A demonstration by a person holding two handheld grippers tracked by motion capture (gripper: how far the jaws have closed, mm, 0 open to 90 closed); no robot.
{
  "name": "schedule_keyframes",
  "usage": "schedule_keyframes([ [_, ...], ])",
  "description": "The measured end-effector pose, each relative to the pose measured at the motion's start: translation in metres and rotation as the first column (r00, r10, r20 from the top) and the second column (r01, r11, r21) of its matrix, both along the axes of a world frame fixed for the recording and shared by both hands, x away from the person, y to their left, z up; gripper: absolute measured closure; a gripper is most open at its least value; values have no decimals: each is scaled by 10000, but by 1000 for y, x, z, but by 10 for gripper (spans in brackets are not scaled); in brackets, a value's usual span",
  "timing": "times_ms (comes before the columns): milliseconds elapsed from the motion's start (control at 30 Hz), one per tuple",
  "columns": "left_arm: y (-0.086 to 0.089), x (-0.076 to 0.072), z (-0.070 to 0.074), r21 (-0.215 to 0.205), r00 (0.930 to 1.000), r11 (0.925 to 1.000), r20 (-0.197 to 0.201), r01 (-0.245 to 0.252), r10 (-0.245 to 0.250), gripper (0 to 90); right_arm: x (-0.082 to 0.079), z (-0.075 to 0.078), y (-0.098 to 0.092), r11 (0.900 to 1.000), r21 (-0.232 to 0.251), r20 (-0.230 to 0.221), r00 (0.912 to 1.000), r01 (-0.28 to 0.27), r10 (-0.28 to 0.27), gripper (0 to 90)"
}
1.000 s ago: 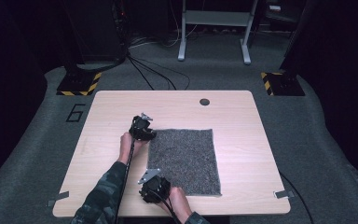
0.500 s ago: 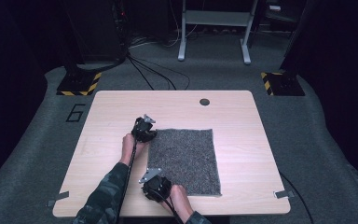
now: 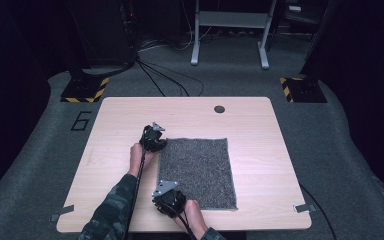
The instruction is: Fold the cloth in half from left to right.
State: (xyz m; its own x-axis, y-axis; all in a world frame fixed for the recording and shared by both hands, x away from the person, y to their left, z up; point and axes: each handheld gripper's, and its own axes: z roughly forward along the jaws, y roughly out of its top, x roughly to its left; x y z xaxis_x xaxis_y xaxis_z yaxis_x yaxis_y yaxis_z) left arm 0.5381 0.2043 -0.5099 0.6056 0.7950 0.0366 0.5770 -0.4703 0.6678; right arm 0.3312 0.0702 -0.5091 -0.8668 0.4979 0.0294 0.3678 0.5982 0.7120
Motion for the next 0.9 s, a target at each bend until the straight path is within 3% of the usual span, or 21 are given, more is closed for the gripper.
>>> schedule_keyframes([
  [333,7,1,11,255,10000,9996,-2,-78,78,876,-3,17,-11,9951,993,318,9995,16,-47,869],
  [433,12,1,19,243,9997,9996,171,-149,145,876,-2,21,-12,9922,1249,367,9993,25,-72,869],
  [667,19,1,27,498,9991,9984,337,-265,248,876,-1,28,-7,9887,1494,447,9990,-77,11,869],
  [900,25,1,52,768,9980,9965,562,-331,288,876,-2,43,-5,9742,2253,762,9971,-115,-58,869],
])
